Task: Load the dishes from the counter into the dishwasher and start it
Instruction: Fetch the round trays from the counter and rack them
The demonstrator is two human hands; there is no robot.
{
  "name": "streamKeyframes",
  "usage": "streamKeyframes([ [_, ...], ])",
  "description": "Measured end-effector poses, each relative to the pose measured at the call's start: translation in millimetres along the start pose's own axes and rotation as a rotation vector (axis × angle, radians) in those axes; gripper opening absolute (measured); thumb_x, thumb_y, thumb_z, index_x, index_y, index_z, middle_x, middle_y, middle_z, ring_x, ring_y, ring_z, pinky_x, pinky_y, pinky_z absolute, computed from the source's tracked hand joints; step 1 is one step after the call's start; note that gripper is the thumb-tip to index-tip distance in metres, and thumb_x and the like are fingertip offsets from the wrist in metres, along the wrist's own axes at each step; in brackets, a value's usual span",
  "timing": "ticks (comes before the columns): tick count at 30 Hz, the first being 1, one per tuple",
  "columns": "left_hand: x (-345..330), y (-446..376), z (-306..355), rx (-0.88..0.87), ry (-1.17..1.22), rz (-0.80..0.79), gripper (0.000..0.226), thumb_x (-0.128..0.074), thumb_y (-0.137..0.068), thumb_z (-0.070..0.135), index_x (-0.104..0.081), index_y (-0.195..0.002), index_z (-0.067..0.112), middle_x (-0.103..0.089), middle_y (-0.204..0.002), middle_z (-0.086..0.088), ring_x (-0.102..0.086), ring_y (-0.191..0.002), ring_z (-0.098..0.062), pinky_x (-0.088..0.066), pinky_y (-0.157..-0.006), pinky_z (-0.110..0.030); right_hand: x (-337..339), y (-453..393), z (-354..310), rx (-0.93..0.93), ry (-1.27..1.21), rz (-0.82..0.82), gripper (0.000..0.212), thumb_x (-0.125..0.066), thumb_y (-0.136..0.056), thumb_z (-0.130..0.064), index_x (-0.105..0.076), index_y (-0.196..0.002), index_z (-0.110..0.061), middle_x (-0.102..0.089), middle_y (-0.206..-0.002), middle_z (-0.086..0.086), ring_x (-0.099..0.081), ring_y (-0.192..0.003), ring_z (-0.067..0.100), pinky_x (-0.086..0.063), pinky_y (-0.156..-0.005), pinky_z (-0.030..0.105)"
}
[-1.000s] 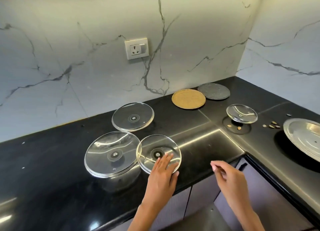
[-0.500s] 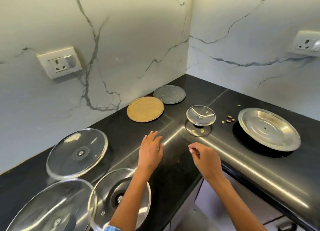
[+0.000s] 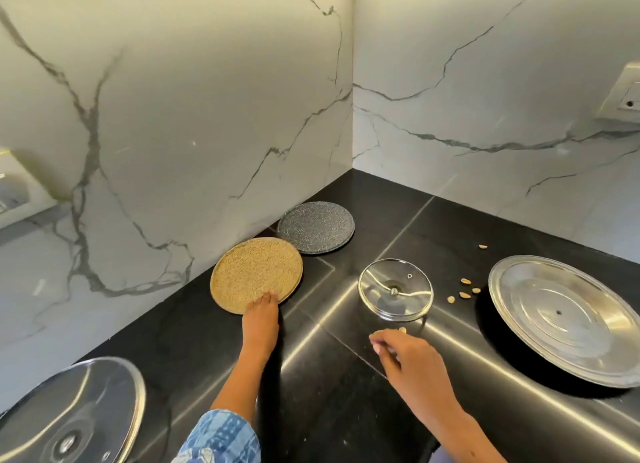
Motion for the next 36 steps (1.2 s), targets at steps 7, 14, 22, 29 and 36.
streamKeyframes([
  [7, 12.0, 6.7, 20.0, -0.269, -0.229, -0.007, 0.051, -0.085, -0.010, -0.006, -0.061, -0.055, 0.000, -0.050, -0.043, -0.010, -0.046, -0.028, -0.020, -0.028, -0.031, -0.014, 2.1, 15.5, 26.5, -0.053, 0.027, -0.049, 0.016, -0.065, -0.085, -0.025, -0.066, -0.091, -0.039, -0.066, -0.083, -0.028, -0.064, -0.076, -0.004, -0.055, -0.067, 0.020],
  [14, 70.5, 57.4, 10.3, -0.384, -0.187, 0.198, 0.055, -0.086, -0.040, -0.009, -0.066, -0.091, -0.010, -0.061, -0.075, -0.019, -0.059, -0.057, -0.029, -0.052, -0.048, -0.033, 18.0, 59.9, 43.8, -0.145, 0.014, -0.049, 0.018, -0.065, -0.084, -0.023, -0.067, -0.089, -0.040, -0.065, -0.084, -0.031, -0.063, -0.079, -0.007, -0.055, -0.071, 0.021],
  [22, 130.5, 158.5, 38.5, -0.442, 0.071, 0.335, 0.054, -0.083, -0.046, -0.011, -0.067, -0.098, -0.006, -0.061, -0.088, -0.016, -0.061, -0.071, -0.028, -0.050, -0.044, -0.031, 62.3, 134.0, 18.9, -0.153, -0.015, 0.040, 0.013, -0.066, -0.084, -0.020, -0.069, -0.088, -0.032, -0.066, -0.078, -0.025, -0.063, -0.072, -0.003, -0.050, -0.065, 0.018],
  [29, 174.3, 275.6, 109.7, -0.563, 0.482, 0.519, 0.028, -0.046, -0.079, -0.003, -0.060, -0.100, 0.007, -0.050, -0.095, -0.003, -0.051, -0.082, -0.019, -0.045, -0.062, -0.029, 127.6, 239.2, 43.9, -0.234, -0.016, 0.270, 0.013, -0.068, -0.083, -0.015, -0.071, -0.091, -0.024, -0.071, -0.083, -0.012, -0.067, -0.071, 0.006, -0.052, -0.065, 0.025],
  [36, 186.8, 354.6, 248.5, -0.858, 0.737, 0.366, 0.021, -0.042, -0.086, 0.007, -0.050, -0.103, 0.017, -0.045, -0.099, 0.001, -0.049, -0.085, -0.014, -0.040, -0.072, -0.022, 199.3, 400.7, 117.0, -0.543, 0.037, 0.466, 0.010, -0.068, -0.082, -0.012, -0.069, -0.087, -0.020, -0.072, -0.078, -0.006, -0.068, -0.067, 0.011, -0.055, -0.064, 0.034],
])
Point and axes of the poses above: each hand's wrist, its own y-axis away from the middle knuckle, its own x-axis out of the back of the hand, z = x × y, the point moved 8 cm from there along -y, towards the middle knuckle
